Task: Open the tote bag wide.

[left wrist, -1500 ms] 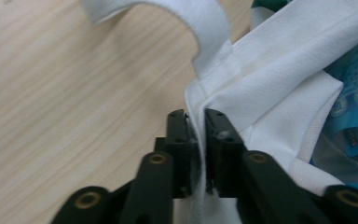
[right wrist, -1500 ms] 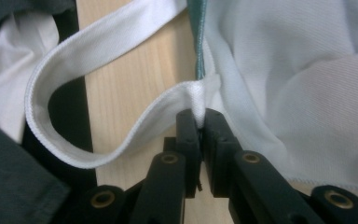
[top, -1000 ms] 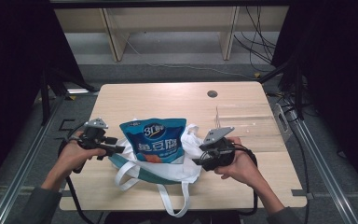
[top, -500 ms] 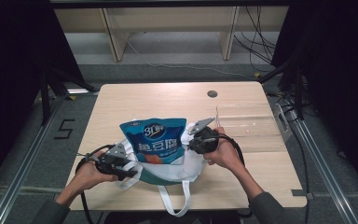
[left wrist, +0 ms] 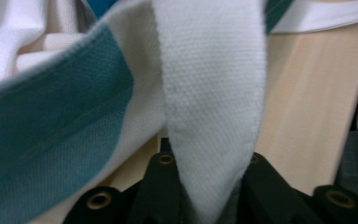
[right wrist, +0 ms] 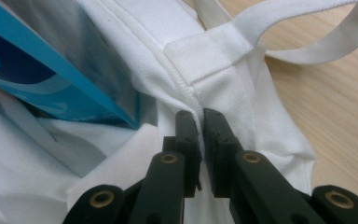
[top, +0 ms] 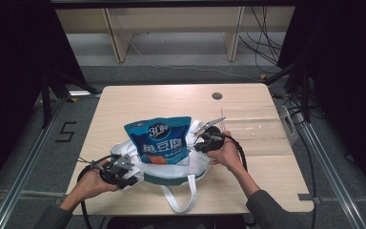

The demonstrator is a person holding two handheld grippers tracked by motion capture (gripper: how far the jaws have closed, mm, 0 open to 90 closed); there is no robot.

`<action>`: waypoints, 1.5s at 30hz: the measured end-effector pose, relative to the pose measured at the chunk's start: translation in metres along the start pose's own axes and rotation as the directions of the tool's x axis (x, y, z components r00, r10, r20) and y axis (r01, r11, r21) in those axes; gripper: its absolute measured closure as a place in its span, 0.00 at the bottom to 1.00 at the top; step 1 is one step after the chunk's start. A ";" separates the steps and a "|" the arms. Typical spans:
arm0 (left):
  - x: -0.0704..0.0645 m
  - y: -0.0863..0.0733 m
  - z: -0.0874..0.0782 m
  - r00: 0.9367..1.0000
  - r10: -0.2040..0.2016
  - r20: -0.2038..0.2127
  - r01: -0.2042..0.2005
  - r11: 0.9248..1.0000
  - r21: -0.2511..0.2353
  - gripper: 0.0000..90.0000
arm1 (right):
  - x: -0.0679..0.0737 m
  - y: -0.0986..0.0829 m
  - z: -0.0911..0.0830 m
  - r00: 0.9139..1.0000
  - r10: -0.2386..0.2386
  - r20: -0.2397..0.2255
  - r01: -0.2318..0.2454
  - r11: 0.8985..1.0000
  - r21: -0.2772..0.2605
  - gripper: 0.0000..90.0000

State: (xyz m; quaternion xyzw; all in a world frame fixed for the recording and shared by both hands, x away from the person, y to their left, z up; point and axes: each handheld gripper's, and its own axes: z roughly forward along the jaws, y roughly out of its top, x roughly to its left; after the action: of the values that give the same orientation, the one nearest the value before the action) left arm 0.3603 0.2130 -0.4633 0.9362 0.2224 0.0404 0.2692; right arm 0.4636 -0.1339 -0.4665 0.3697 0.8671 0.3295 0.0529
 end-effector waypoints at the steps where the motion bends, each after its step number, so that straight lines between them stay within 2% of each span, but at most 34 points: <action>1: -0.004 -0.001 -0.005 1.000 -0.030 0.003 0.030 0.999 -0.033 0.86 | 0.000 0.000 0.000 1.000 -0.002 -0.005 0.002 1.000 -0.007 0.95; 2: -0.005 -0.002 -0.012 0.999 -0.039 0.000 0.039 0.998 -0.048 0.81 | 0.000 0.000 0.000 1.000 -0.008 -0.003 0.008 1.000 -0.007 0.95; 3: -0.007 -0.003 -0.018 0.999 -0.051 -0.003 0.051 0.998 -0.045 0.66 | 0.000 0.000 -0.001 1.000 -0.008 -0.001 0.008 1.000 -0.004 0.95; 4: -0.005 -0.004 -0.027 1.000 -0.026 -0.016 0.026 1.000 -0.011 0.66 | 0.000 0.000 -0.001 1.000 -0.008 -0.001 0.008 1.000 -0.004 0.95; 5: -0.006 -0.005 -0.032 0.998 -0.039 -0.039 0.039 0.999 -0.018 0.56 | 0.001 0.000 -0.002 1.000 -0.009 -0.002 0.009 1.000 0.002 0.95; 7: -0.012 -0.004 -0.041 0.995 -0.086 -0.055 0.081 0.993 -0.084 0.54 | 0.002 0.001 -0.002 1.000 -0.001 -0.004 0.001 1.000 0.009 0.95; 8: -0.013 -0.002 -0.046 0.996 -0.068 -0.058 0.062 0.993 -0.096 0.51 | 0.003 0.001 -0.002 1.000 0.005 0.002 -0.005 1.000 0.012 0.95; 9: -0.016 0.002 -0.049 0.994 -0.092 -0.061 0.084 0.989 -0.123 0.47 | 0.001 0.001 -0.002 1.000 -0.020 0.002 0.020 1.000 0.004 0.95; 10: -0.017 0.007 -0.053 0.994 -0.077 -0.072 0.067 0.989 -0.132 0.44 | 0.002 0.001 -0.002 1.000 -0.020 0.002 0.020 1.000 0.004 0.95; 11: -0.019 0.011 -0.055 0.992 -0.108 -0.073 0.098 0.987 -0.130 0.44 | 0.002 0.001 -0.002 1.000 -0.020 0.002 0.020 1.000 0.004 0.95; 12: -0.019 0.015 -0.057 0.992 -0.092 -0.090 0.080 0.988 -0.130 0.39 | 0.002 0.001 -0.002 1.000 -0.021 0.002 0.020 1.000 0.004 0.94; 13: -0.018 0.019 -0.057 0.990 -0.082 -0.113 0.064 0.986 -0.152 0.37 | 0.002 0.001 -0.002 1.000 -0.020 0.002 0.020 1.000 0.004 0.94; 14: -0.018 0.023 -0.056 0.988 -0.096 -0.119 0.074 0.981 -0.181 0.36 | 0.003 0.002 -0.002 1.000 0.005 0.001 -0.005 1.000 0.014 0.94; 15: -0.013 0.030 -0.047 0.993 -0.069 -0.096 0.049 0.979 -0.200 0.35 | 0.003 0.002 -0.002 1.000 0.001 0.000 -0.001 1.000 0.011 0.94; 16: -0.013 0.030 -0.047 0.993 -0.069 -0.096 0.049 0.979 -0.200 0.36 | 0.003 0.002 -0.002 1.000 0.001 0.000 -0.001 1.000 0.011 0.94; 17: -0.011 0.032 -0.040 0.995 -0.057 -0.078 0.041 0.981 -0.190 0.36 | 0.007 0.002 -0.004 0.998 0.066 -0.019 -0.064 0.997 0.053 0.94; 19: -0.005 0.035 -0.026 0.998 -0.035 -0.058 0.022 0.977 -0.213 0.38 | 0.006 0.002 -0.004 0.999 0.040 -0.025 -0.039 0.998 0.048 0.95; 20: -0.004 0.035 -0.017 0.997 -0.075 -0.029 0.066 0.972 -0.227 0.46 | 0.002 0.003 -0.002 0.999 -0.033 0.013 0.033 0.999 0.000 0.95; 21: -0.002 0.030 -0.001 0.998 -0.054 0.014 0.055 0.982 -0.178 0.57 | 0.003 0.004 -0.003 0.999 -0.031 0.015 0.031 1.000 -0.003 0.95; 22: -0.002 0.030 -0.001 0.998 -0.054 0.014 0.055 0.982 -0.178 0.69 | 0.003 0.004 -0.003 0.999 -0.031 0.015 0.031 1.000 -0.003 0.95; 23: -0.002 0.027 0.005 0.999 -0.044 0.013 0.046 0.988 -0.145 0.69 | 0.009 0.005 -0.005 1.000 0.018 0.002 -0.018 0.999 0.029 0.95; 24: -0.002 0.024 0.011 1.000 -0.027 0.007 0.027 0.994 -0.102 0.73 | 0.006 0.007 -0.003 0.997 -0.052 0.053 0.054 0.998 -0.031 0.95; 25: -0.001 0.021 0.016 1.000 -0.013 0.010 0.013 0.997 -0.077 0.81 | 0.005 0.012 -0.010 0.997 -0.058 0.046 0.061 0.996 -0.063 0.96; 27: 0.004 0.013 0.026 0.999 -0.032 0.012 0.033 0.998 -0.055 0.83 | 0.005 0.015 -0.013 0.998 -0.052 0.041 0.055 0.997 -0.060 0.96; 28: 0.005 0.010 0.031 0.999 -0.048 0.021 0.049 0.998 -0.044 0.85 | 0.004 0.017 -0.015 0.999 -0.036 0.037 0.039 0.996 -0.085 0.96; 30: 0.009 0.007 0.035 0.999 -0.029 0.027 0.029 0.999 -0.014 0.87 | -0.003 0.018 -0.013 0.999 -0.017 0.045 0.022 0.995 -0.102 0.96; 31: 0.006 0.008 0.036 0.999 -0.035 0.021 0.036 0.999 -0.009 0.87 | -0.007 0.015 -0.003 0.999 0.012 0.048 -0.010 0.999 -0.053 0.96; 33: 0.005 0.009 0.037 0.999 -0.037 0.019 0.038 0.999 -0.011 0.87 | -0.010 0.011 0.006 0.998 0.014 0.055 -0.011 0.999 -0.042 0.96; 35: 0.006 0.008 0.037 0.999 -0.031 0.017 0.031 1.000 0.003 0.87 | -0.008 0.006 0.022 0.995 0.074 0.060 -0.074 0.997 0.004 0.96; 36: 0.006 0.008 0.037 0.999 -0.031 0.017 0.031 1.000 0.003 0.87 | -0.008 0.006 0.022 0.996 0.063 0.064 -0.064 0.998 0.019 0.96; 38: 0.006 0.007 0.039 0.998 -0.057 0.029 0.058 0.998 -0.011 0.87 | -0.008 0.006 0.025 0.991 0.095 0.089 -0.098 0.995 0.022 0.96; 42: 0.003 0.008 0.040 0.996 -0.086 0.022 0.087 0.996 -0.032 0.87 | -0.010 0.002 0.028 0.996 0.076 0.055 -0.075 0.997 -0.017 0.95; 43: 0.006 0.009 0.038 0.999 -0.047 0.008 0.047 0.999 0.005 0.87 | -0.011 0.002 0.027 0.996 0.076 0.053 -0.076 0.997 -0.008 0.95; 45: 0.006 0.009 0.039 0.999 -0.048 0.007 0.048 0.999 0.005 0.87 | -0.011 0.002 0.026 0.996 0.070 0.051 -0.069 0.998 -0.011 0.95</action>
State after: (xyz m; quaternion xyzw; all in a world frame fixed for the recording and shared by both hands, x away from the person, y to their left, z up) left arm 0.3768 0.1898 -0.4919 0.9313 0.2440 0.0299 0.2687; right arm 0.4817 -0.1263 -0.4875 0.4078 0.8506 0.3253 0.0654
